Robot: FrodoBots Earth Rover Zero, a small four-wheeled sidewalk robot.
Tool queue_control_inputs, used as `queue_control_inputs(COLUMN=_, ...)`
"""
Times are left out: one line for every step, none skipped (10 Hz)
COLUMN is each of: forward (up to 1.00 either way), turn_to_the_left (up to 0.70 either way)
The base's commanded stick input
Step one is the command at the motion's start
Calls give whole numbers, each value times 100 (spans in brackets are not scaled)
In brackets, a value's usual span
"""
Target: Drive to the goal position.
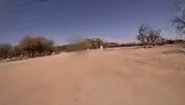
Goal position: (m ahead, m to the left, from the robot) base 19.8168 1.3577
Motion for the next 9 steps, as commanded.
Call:
queue_control_inputs(forward=100, turn_to_the_left=0)
queue_control_inputs(forward=100, turn_to_the_left=0)
queue_control_inputs(forward=100, turn_to_the_left=0)
queue_control_inputs(forward=100, turn_to_the_left=0)
queue_control_inputs(forward=100, turn_to_the_left=0)
queue_control_inputs(forward=100, turn_to_the_left=0)
queue_control_inputs(forward=100, turn_to_the_left=0)
queue_control_inputs(forward=100, turn_to_the_left=0)
queue_control_inputs(forward=100, turn_to_the_left=0)
